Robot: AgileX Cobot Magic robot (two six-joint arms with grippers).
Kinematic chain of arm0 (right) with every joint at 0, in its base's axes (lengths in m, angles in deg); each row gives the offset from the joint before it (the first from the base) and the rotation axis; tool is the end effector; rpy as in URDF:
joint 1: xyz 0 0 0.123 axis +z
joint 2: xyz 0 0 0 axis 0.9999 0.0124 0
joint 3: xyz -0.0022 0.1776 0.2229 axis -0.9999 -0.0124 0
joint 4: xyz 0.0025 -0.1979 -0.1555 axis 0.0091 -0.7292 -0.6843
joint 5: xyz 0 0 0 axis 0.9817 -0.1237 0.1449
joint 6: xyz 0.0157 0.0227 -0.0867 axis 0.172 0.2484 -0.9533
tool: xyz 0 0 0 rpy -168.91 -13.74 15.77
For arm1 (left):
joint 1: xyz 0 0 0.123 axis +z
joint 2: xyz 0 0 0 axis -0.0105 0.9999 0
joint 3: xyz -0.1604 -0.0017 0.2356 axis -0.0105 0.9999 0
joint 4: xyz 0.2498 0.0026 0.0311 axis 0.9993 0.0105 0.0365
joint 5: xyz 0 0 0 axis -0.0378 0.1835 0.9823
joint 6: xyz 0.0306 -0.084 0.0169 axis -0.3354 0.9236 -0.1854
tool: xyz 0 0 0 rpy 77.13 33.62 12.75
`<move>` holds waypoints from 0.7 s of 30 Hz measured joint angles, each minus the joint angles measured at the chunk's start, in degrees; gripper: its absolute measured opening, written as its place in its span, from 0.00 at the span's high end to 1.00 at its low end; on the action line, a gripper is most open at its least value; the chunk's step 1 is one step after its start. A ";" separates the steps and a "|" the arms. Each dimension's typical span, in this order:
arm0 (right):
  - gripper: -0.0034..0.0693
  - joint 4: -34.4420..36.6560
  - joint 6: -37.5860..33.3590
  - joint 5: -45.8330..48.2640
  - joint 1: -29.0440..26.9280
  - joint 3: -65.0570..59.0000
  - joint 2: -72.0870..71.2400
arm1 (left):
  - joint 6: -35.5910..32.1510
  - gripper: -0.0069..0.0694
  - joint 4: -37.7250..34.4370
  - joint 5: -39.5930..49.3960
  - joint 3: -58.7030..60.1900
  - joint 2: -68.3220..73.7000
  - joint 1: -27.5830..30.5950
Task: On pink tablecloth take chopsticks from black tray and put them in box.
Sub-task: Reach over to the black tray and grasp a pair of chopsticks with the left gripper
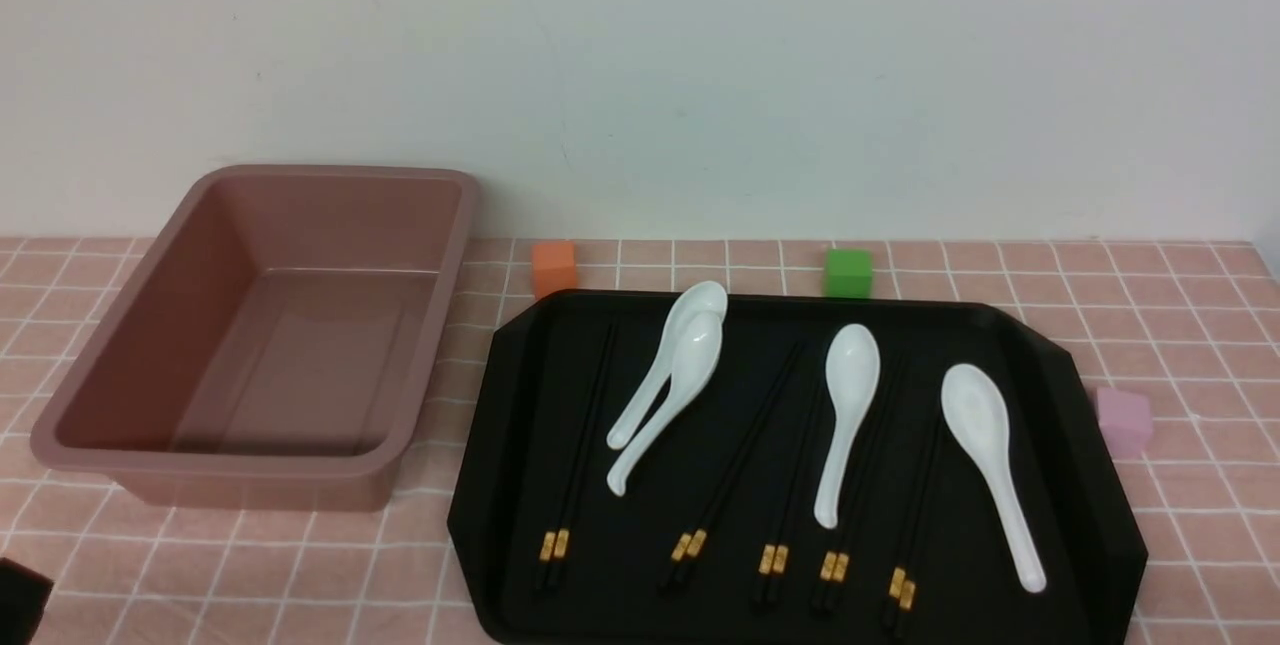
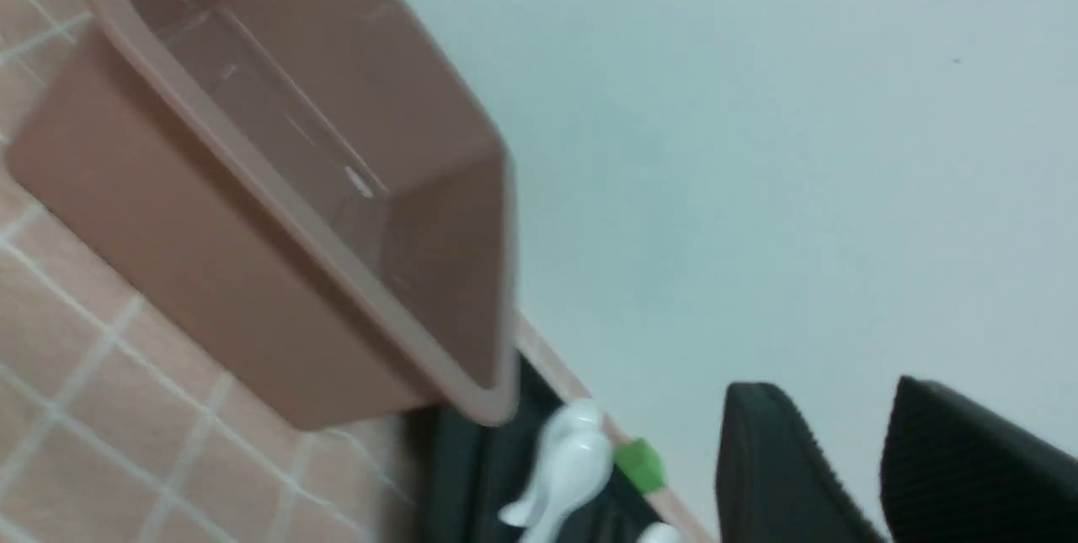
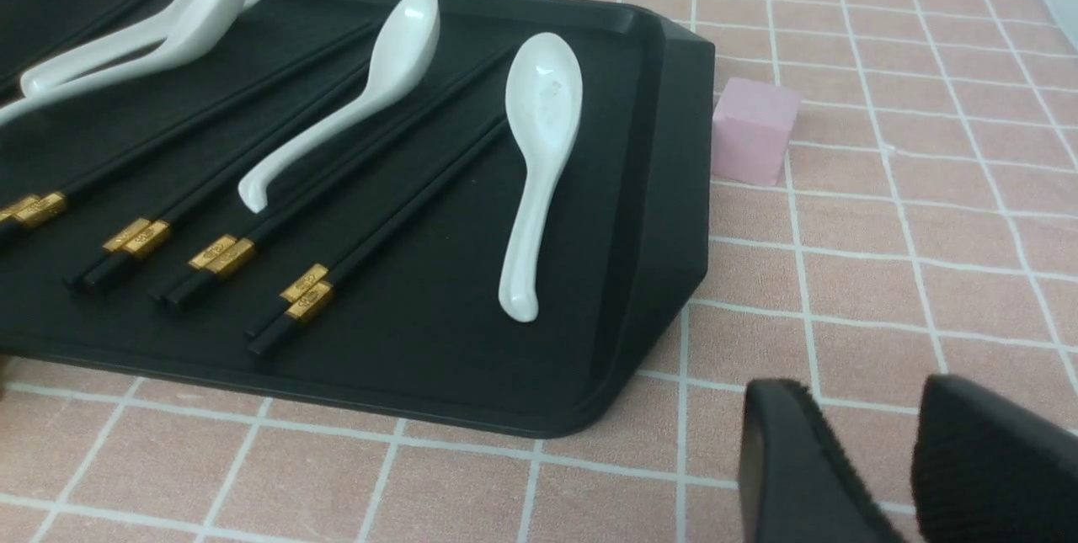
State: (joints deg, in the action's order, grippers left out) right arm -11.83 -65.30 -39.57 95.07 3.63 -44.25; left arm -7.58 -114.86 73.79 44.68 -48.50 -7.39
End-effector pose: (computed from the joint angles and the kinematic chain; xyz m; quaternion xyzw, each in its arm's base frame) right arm 0.0518 0.0051 0.1737 -0.0315 0.8059 0.0350 0.5901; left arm 0.0545 -0.0095 0.2118 -0.3000 0.6174 -0.4125 0.5989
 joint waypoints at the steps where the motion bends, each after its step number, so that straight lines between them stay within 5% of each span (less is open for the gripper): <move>1: 0.62 0.00 0.00 0.00 0.00 0.00 0.00 | -0.84 0.68 0.21 1.82 -2.20 0.00 0.00; 7: 0.62 0.00 0.00 0.01 0.00 0.00 0.00 | -9.99 0.93 4.53 15.58 -16.62 11.35 0.00; 15: 0.62 0.00 0.00 0.01 0.00 0.00 0.00 | -23.56 0.93 9.92 38.83 -36.20 46.57 0.00; 21: 0.62 0.00 0.00 0.06 0.00 0.00 0.00 | -26.06 0.93 11.72 41.73 -47.87 70.64 -6.07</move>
State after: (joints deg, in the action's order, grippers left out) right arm -11.83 -65.30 -39.51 95.07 3.63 -44.25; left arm -33.64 -103.14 115.52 -3.19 22.14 -13.47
